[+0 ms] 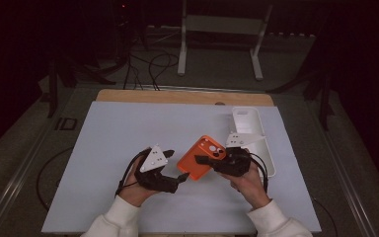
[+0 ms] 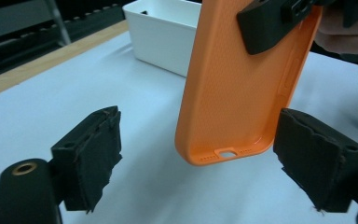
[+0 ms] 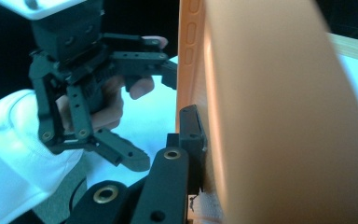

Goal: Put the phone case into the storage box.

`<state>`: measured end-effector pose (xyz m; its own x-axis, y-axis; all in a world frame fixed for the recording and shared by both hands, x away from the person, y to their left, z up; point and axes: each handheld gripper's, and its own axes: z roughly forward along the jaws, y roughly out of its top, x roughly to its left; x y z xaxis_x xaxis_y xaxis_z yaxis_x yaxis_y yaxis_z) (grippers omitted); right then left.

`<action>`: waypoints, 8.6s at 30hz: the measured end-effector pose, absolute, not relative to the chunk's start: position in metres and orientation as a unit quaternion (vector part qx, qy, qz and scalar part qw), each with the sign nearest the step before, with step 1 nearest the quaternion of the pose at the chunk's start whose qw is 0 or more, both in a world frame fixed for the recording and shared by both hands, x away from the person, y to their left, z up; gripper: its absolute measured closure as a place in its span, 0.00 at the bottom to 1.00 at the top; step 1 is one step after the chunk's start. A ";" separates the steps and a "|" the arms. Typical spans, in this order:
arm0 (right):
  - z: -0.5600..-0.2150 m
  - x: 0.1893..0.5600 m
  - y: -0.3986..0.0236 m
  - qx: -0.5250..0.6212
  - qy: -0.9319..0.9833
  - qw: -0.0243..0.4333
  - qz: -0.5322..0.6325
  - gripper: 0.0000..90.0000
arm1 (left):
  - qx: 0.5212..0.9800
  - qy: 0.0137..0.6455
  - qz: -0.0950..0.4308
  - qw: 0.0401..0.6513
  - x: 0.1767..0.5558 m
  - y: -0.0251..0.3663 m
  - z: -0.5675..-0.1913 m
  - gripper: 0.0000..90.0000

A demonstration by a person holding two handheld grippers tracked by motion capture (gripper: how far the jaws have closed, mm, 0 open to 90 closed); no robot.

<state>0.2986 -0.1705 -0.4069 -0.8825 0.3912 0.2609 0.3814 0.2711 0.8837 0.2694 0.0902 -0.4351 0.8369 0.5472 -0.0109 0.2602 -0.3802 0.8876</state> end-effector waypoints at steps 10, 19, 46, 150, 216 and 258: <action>-0.406 0.297 -0.165 0.208 0.809 -0.014 0.550 0.98 | 0.825 0.222 0.116 0.507 0.269 0.089 -0.438 0.48; -0.408 0.296 -0.163 0.185 0.821 -0.022 0.540 0.98 | 0.827 0.203 0.072 0.519 0.271 0.090 -0.441 0.70; -0.406 0.297 -0.168 0.175 0.816 -0.011 0.550 0.85 | 0.831 0.189 0.038 0.521 0.270 0.089 -0.447 0.89; -0.393 0.293 -0.158 0.353 0.749 0.098 0.552 0.09 | 0.807 0.297 0.157 0.486 0.273 0.089 -0.450 0.90; -0.387 0.305 -0.134 0.430 0.705 0.113 0.553 0.18 | 0.814 0.297 0.187 0.463 0.267 0.073 -0.457 0.87; -0.389 0.304 -0.138 0.423 0.712 0.129 0.546 0.18 | 0.788 0.323 0.160 0.499 0.272 0.093 -0.444 0.09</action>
